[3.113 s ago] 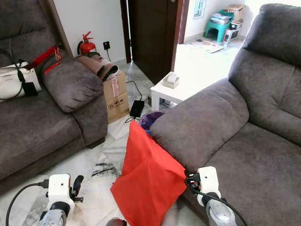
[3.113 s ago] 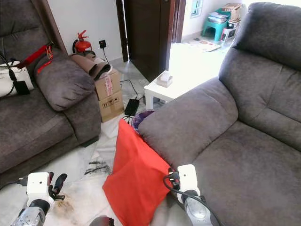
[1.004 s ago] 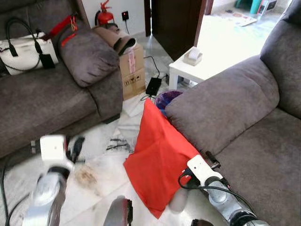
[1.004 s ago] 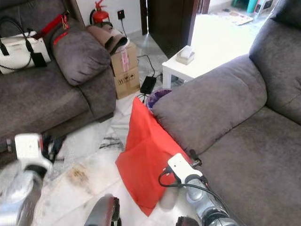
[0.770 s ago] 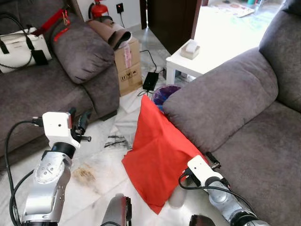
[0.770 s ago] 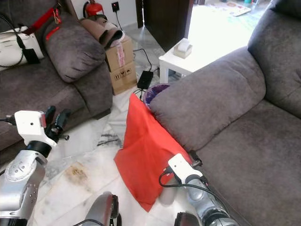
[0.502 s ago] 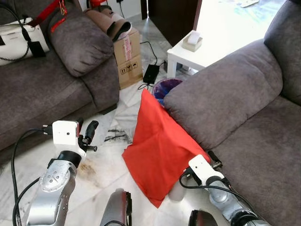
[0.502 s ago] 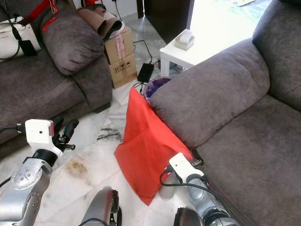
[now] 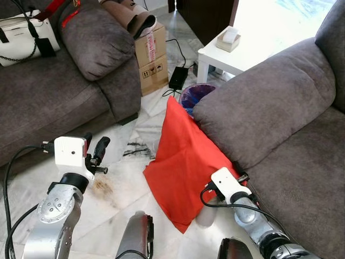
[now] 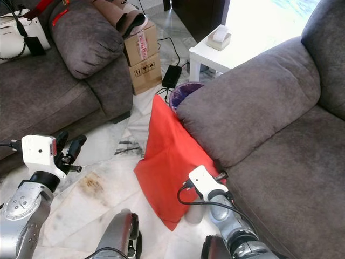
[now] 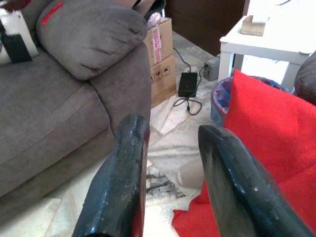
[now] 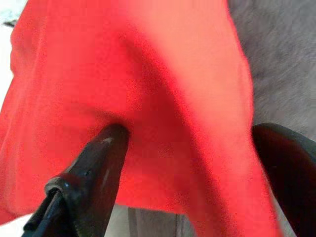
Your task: Move the pillow to the sofa from floor
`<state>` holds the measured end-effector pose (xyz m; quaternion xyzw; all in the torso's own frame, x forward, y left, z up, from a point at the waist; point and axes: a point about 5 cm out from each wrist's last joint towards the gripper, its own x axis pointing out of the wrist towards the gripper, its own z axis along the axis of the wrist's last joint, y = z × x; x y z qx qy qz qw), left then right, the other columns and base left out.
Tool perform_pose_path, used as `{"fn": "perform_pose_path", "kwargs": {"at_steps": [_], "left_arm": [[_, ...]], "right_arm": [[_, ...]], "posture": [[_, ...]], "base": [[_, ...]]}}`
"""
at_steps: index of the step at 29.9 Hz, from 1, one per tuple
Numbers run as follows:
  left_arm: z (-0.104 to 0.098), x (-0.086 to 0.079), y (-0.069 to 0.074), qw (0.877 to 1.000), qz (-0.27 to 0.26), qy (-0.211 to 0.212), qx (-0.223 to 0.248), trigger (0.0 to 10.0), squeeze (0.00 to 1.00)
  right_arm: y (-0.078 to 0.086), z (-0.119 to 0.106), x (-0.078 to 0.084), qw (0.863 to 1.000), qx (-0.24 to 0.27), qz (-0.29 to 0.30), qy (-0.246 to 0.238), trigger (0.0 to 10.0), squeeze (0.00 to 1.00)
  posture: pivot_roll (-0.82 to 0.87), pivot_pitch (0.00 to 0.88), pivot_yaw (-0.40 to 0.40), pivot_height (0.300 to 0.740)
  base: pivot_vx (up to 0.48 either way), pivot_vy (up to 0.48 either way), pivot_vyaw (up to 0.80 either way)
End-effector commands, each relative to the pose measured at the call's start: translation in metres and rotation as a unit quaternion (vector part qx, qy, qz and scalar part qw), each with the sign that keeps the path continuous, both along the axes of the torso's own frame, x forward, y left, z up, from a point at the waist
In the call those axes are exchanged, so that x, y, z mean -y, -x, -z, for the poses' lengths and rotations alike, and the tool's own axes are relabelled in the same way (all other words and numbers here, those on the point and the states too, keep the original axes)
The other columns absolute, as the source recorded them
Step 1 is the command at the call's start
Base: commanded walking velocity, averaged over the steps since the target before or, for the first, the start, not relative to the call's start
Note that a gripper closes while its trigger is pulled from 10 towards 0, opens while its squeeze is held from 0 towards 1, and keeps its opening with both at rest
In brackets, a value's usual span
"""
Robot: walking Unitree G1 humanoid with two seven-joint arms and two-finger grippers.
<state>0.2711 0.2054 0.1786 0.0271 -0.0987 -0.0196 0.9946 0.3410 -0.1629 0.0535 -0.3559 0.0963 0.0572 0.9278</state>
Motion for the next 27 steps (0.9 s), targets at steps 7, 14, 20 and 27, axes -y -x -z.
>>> {"fn": "perform_pose_path", "kwargs": {"at_steps": [7, 14, 20, 27], "left_arm": [[-0.002, -0.007, 0.007, 1.000, -0.006, -0.014, -0.008, 10.0, 0.00], [-0.001, -0.003, 0.011, 1.000, 0.006, -0.018, -0.019, 10.0, 0.00], [0.001, -0.003, 0.013, 1.000, 0.004, -0.018, -0.023, 10.0, 0.00], [0.001, -0.001, 0.013, 1.000, 0.005, -0.014, -0.024, 10.0, 0.00]], "right_arm": [[0.002, 0.003, -0.009, 1.000, -0.001, -0.013, 0.005, 0.0, 0.00], [0.000, 0.001, -0.014, 1.000, 0.000, -0.018, 0.010, 0.0, 0.00], [-0.001, 0.000, -0.017, 1.000, 0.002, -0.022, 0.004, 0.0, 0.00], [0.002, 0.004, -0.017, 1.000, -0.006, -0.023, -0.004, 0.0, 0.00]], "posture": [[0.31, 0.324, 0.098, 0.621], [0.32, 0.331, 0.097, 0.621], [0.32, 0.335, 0.094, 0.621], [0.31, 0.339, 0.090, 0.621]], "base": [[0.000, 0.000, 0.00], [0.000, 0.000, 0.00], [0.000, 0.000, 0.00], [0.000, 0.000, 0.00]]}}
